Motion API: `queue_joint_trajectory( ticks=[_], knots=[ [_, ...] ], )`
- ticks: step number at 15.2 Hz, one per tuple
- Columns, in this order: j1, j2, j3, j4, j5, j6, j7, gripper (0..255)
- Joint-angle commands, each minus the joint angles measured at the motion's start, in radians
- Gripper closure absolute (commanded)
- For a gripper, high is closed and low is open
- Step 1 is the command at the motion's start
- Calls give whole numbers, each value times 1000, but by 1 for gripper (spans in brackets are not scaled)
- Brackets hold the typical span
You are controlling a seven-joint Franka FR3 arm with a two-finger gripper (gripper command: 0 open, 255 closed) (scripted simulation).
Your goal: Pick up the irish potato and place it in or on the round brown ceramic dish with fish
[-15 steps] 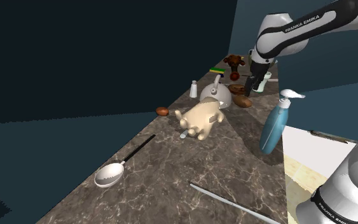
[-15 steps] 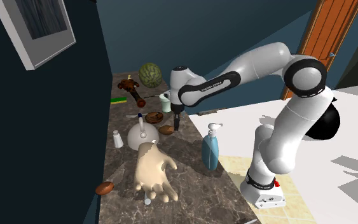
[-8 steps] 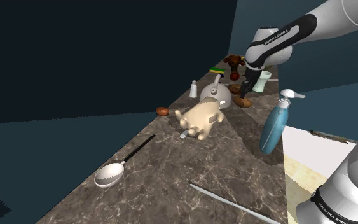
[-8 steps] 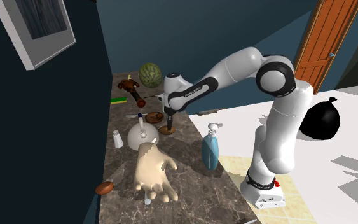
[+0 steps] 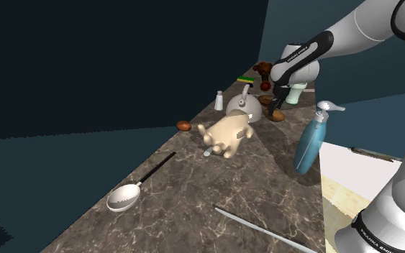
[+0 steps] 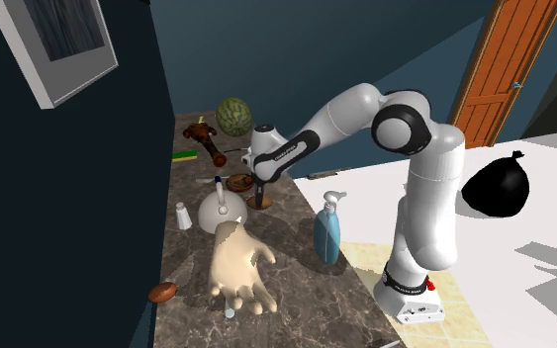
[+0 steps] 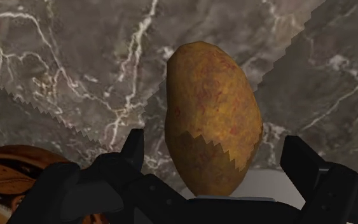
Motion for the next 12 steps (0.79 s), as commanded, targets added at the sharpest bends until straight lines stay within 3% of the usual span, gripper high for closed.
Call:
queue_joint_trajectory(
  ticks=[1, 10, 11, 12],
  knots=[
    [-3, 21, 3, -3, 12, 24, -8, 0],
    [-4, 27, 4, -4, 15, 30, -10, 0],
    [-4, 27, 4, -4, 15, 30, -10, 255],
    [-4, 27, 4, -4, 15, 30, -10, 255]
  ],
)
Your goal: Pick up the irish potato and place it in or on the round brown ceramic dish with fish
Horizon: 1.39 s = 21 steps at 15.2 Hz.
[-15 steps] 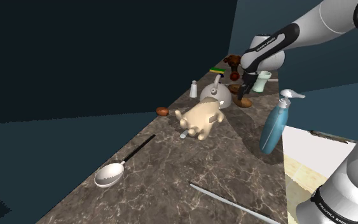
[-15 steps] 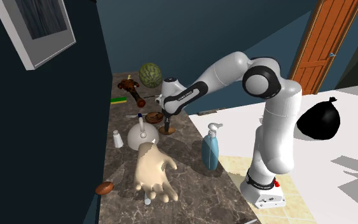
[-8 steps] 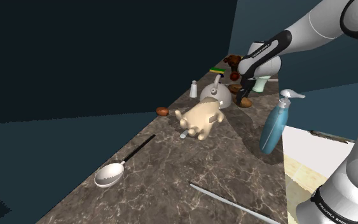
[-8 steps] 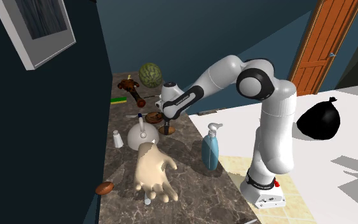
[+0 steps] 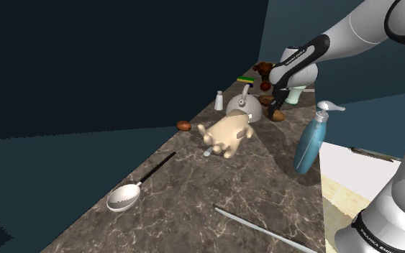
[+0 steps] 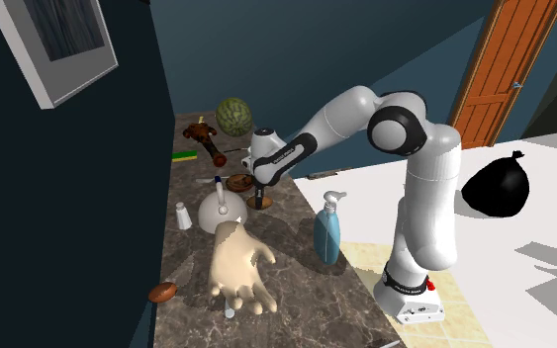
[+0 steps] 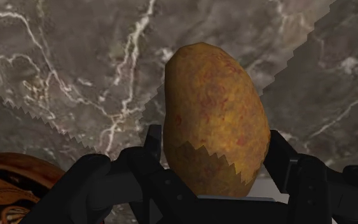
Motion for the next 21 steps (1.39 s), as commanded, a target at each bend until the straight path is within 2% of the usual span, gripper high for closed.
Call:
queue_joint_trajectory(
  ticks=[1, 8, 21],
  knots=[
    [0, 0, 0, 0, 0, 0, 0, 255],
    [0, 0, 0, 0, 0, 0, 0, 255],
    [12, -104, -10, 66, -54, -163, 32, 255]
  ],
)
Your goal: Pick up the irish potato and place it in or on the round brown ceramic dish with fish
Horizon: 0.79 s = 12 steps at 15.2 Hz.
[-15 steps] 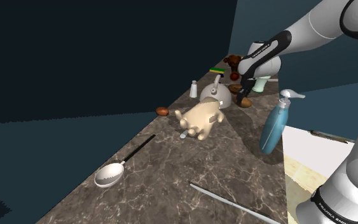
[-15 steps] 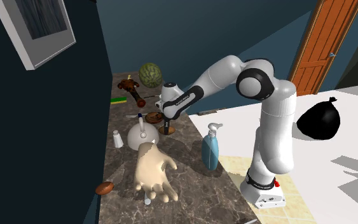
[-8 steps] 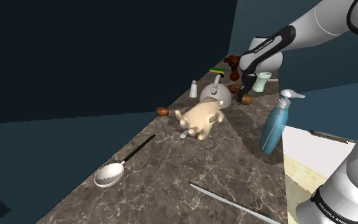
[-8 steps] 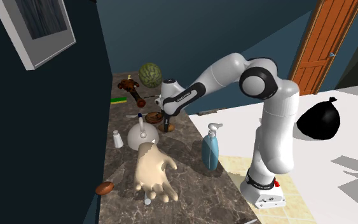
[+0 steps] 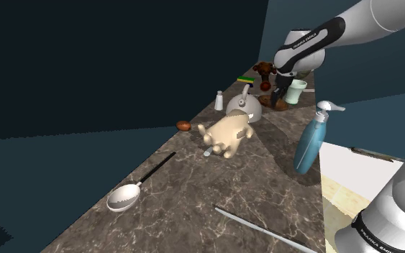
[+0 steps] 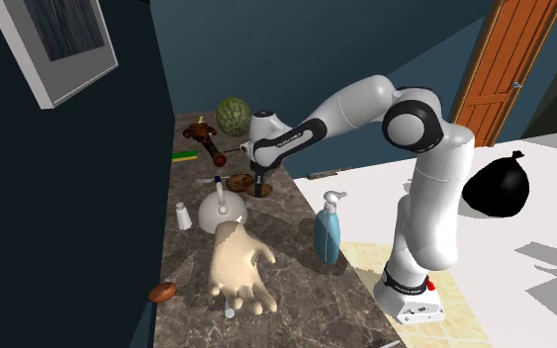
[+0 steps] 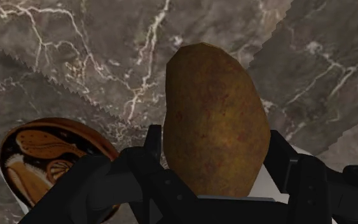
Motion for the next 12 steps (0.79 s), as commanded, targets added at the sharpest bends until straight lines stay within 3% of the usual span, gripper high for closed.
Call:
queue_joint_trajectory(
  ticks=[1, 10, 12],
  knots=[
    [0, -12, -1, 13, -5, -25, 2, 255],
    [4, -62, 0, 83, -26, -141, 12, 255],
    [-11, 16, -11, 175, 15, -160, -32, 255]
  ],
)
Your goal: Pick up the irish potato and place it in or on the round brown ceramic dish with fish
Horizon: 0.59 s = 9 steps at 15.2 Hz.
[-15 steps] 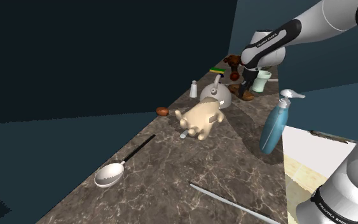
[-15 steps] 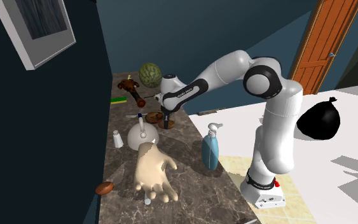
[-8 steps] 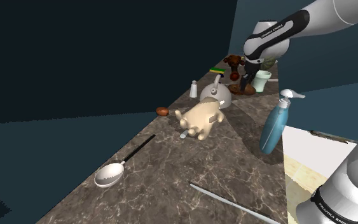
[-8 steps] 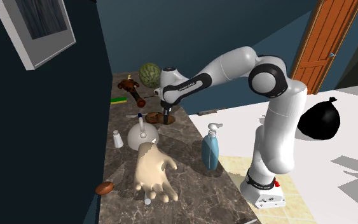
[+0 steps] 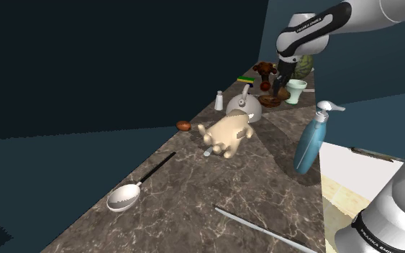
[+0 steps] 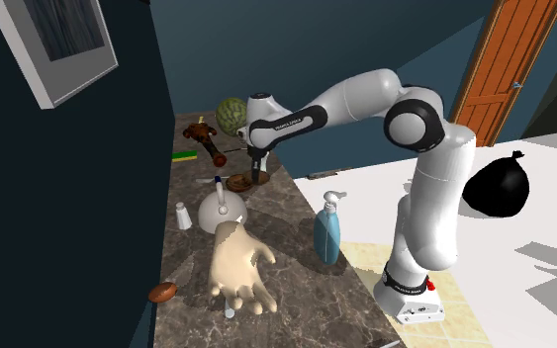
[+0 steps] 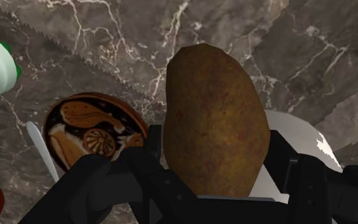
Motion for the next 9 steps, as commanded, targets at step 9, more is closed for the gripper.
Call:
queue_joint_trajectory(
  ticks=[9],
  knots=[
    [-143, 406, -1, 563, 180, -182, -163, 255]
  ],
)
